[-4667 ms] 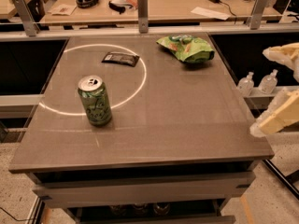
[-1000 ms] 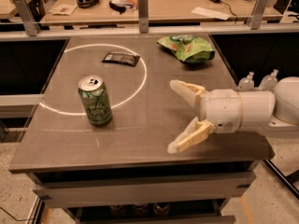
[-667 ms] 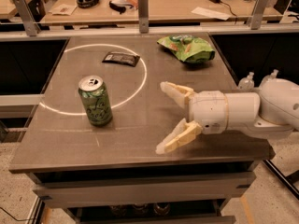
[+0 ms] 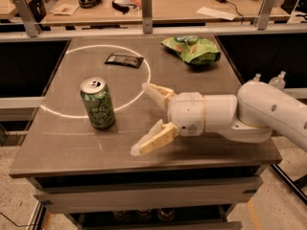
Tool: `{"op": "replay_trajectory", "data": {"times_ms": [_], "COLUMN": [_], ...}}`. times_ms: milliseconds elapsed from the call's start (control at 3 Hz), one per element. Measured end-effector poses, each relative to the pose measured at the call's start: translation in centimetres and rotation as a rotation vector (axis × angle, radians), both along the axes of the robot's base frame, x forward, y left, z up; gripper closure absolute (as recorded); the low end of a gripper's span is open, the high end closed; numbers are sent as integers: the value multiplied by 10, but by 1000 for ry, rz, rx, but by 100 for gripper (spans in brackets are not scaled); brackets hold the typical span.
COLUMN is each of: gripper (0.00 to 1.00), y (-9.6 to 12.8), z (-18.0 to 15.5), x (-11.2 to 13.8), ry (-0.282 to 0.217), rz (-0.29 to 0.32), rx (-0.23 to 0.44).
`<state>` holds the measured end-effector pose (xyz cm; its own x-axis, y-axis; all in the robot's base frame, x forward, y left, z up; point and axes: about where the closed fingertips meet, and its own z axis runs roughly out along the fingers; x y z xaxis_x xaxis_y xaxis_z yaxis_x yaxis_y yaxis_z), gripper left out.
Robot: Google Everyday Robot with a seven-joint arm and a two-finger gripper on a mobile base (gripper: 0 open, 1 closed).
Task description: Move green can near rxbar chocolate
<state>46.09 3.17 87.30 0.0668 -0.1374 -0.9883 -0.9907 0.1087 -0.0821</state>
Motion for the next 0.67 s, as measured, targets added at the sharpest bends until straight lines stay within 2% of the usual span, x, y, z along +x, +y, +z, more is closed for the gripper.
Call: {"op": "replay_trajectory", "data": {"times_ms": [667], "gripper": [0], "y": [47], "z": [1], "x": [13], "ry": [23], "rz": [5], "rx": [-3]}}
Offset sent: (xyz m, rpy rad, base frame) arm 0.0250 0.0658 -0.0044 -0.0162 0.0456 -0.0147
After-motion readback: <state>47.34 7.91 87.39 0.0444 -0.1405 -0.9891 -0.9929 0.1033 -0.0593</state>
